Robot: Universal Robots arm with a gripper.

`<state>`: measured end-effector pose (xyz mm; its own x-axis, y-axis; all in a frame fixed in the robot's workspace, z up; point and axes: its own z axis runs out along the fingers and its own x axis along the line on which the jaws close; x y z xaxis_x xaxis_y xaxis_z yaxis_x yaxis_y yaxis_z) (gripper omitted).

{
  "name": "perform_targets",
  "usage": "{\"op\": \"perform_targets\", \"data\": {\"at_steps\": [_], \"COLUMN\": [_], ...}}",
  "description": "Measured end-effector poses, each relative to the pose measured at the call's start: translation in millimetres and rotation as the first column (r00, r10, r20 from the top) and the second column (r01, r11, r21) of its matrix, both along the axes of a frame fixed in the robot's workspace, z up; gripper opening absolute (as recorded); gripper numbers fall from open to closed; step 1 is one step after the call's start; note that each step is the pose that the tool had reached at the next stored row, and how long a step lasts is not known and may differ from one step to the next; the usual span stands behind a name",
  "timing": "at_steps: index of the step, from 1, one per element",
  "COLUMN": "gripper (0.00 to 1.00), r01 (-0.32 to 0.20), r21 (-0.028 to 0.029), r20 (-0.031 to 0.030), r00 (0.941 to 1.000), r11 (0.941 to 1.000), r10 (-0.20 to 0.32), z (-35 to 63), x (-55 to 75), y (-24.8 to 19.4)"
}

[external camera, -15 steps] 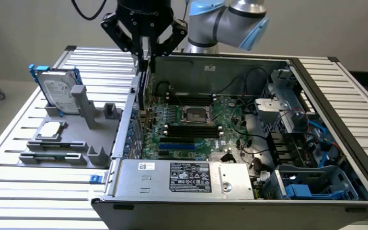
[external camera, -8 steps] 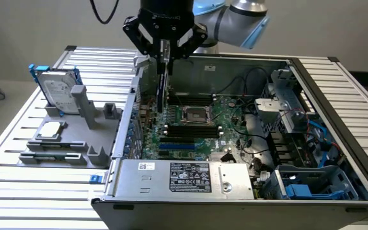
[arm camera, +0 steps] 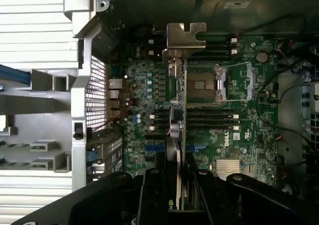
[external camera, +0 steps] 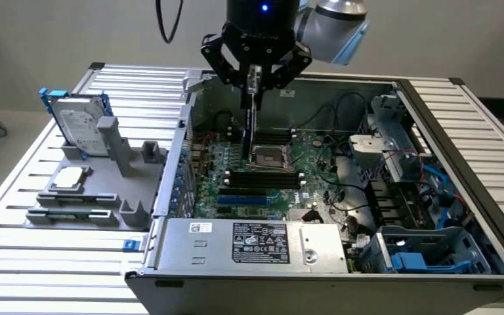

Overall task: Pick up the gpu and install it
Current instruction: 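Pick up the gpu and move the gpu toward the slot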

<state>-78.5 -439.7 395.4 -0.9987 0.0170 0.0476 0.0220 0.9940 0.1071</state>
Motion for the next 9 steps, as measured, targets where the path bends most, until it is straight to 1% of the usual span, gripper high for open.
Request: {"op": "perform_targets", "data": {"at_steps": [9], "gripper": [0.26], "r01": [-0.003], "r21": [-0.0001], "r20": [0.0], "r00": [1.0], "r11": [1.0], "r10": [0.003], "z": [-16.3], "x": [24.6], "y": [11.1]}}
